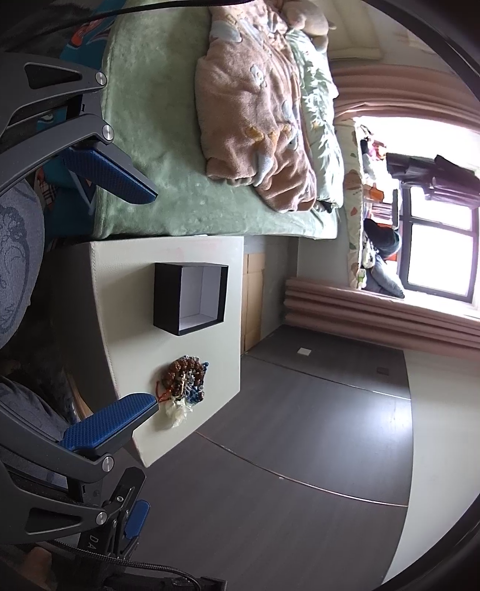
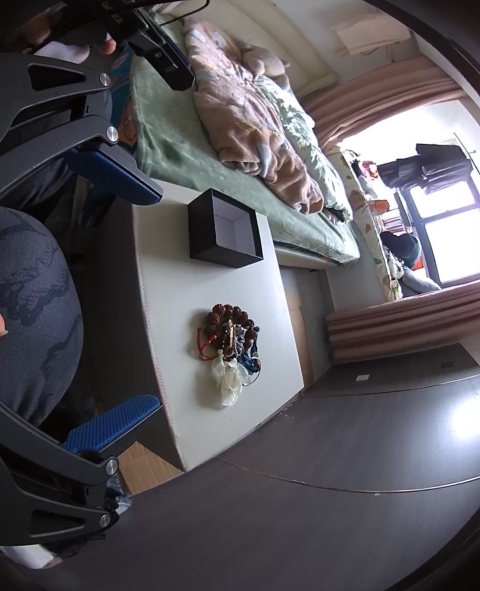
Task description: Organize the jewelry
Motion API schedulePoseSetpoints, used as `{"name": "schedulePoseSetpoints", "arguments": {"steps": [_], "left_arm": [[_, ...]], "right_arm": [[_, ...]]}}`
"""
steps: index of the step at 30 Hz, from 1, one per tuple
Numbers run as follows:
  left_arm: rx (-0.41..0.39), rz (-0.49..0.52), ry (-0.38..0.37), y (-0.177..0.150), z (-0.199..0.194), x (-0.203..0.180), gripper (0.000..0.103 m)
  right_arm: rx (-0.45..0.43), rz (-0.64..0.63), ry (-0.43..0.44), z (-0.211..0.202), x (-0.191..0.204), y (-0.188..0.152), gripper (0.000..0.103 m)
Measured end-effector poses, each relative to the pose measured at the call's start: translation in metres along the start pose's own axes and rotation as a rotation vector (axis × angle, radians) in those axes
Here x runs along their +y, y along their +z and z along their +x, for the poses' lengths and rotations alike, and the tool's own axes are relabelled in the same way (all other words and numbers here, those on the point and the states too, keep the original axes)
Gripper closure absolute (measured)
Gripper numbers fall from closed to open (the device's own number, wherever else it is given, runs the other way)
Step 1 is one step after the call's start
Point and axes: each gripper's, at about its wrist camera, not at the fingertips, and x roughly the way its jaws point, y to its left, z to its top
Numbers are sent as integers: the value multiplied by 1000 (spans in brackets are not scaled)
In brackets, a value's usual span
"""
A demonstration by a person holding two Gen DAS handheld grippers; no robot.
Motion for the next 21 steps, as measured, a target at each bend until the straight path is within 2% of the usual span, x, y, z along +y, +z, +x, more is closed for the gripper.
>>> {"name": "schedulePoseSetpoints", "arguments": {"steps": [21], "left_arm": [[-6, -5, -2, 0, -3, 3, 1]], "right_arm": [[-1, 4, 2, 1, -3, 0, 0]]}}
